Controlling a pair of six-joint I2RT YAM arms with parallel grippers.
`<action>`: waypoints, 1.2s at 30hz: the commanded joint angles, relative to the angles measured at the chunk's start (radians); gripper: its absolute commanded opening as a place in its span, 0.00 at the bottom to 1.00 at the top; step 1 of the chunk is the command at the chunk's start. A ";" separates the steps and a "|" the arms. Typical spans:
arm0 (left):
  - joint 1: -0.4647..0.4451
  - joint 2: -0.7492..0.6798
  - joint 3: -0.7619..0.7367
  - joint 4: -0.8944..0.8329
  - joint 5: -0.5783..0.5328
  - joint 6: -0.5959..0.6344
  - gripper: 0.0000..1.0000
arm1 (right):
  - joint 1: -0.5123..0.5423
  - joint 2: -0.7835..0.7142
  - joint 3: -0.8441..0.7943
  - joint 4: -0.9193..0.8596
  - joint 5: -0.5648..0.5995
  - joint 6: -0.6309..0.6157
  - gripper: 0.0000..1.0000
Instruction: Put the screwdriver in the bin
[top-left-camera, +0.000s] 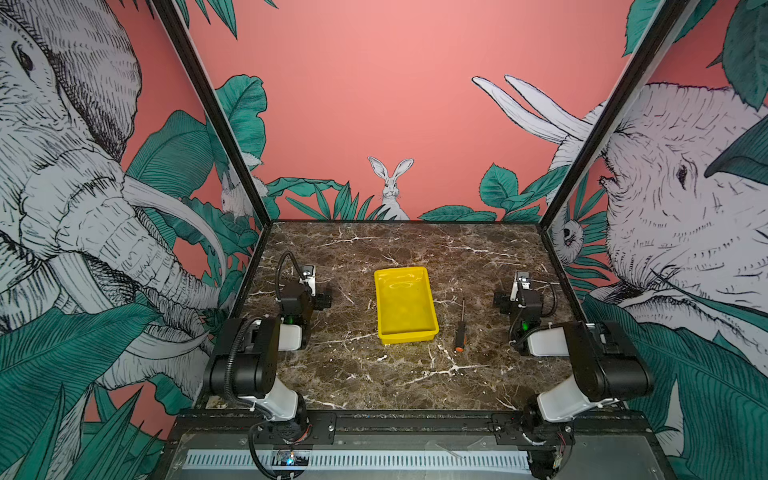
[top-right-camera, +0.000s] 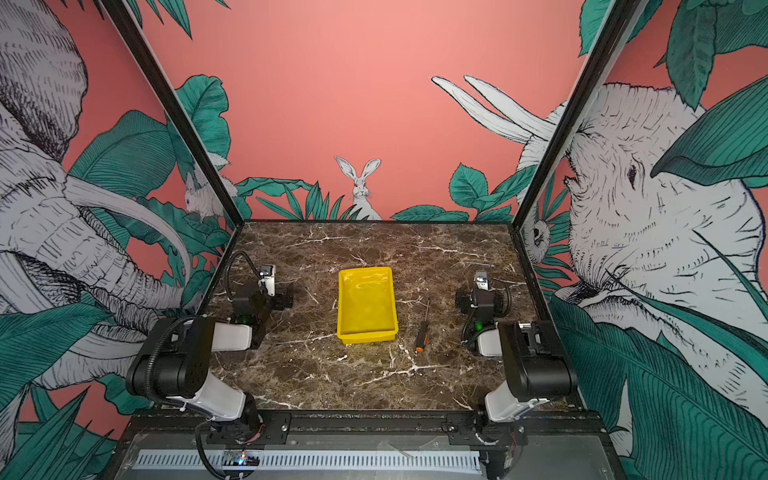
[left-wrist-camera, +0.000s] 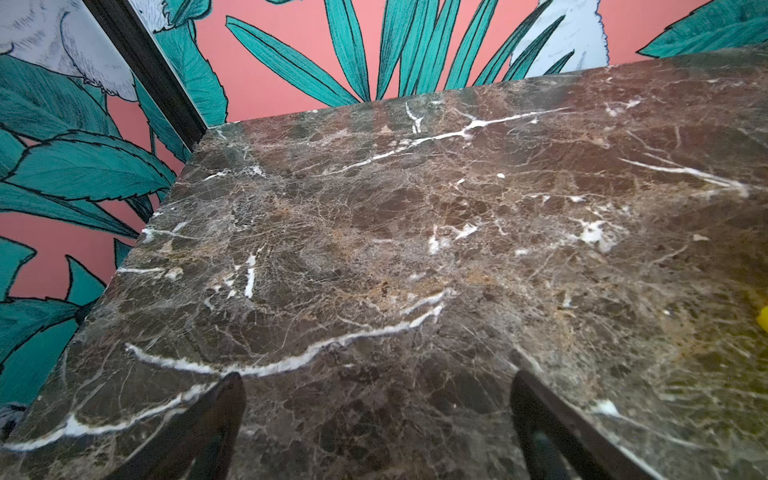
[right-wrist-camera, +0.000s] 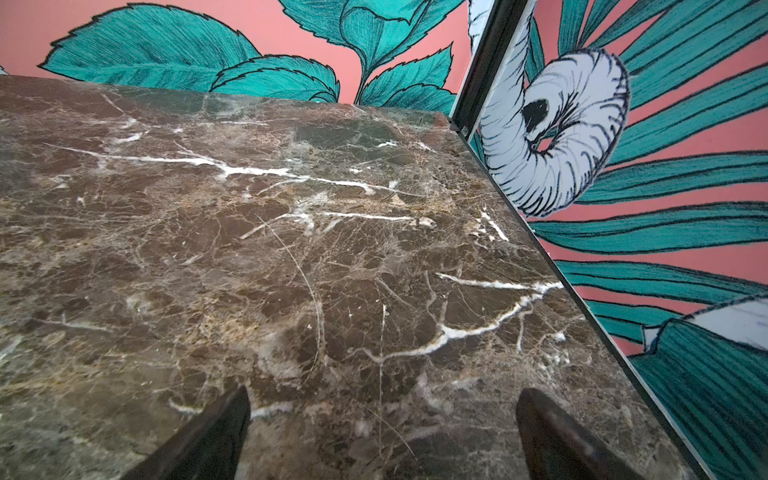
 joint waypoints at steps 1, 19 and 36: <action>0.000 -0.010 0.020 -0.015 -0.006 -0.008 1.00 | -0.002 -0.011 0.012 0.035 0.010 0.010 0.99; 0.000 -0.010 0.021 -0.018 -0.006 -0.007 1.00 | -0.001 -0.011 0.012 0.033 0.010 0.010 0.99; -0.001 -0.014 0.007 0.003 -0.019 -0.013 1.00 | 0.002 -0.010 0.019 0.022 -0.015 -0.002 0.99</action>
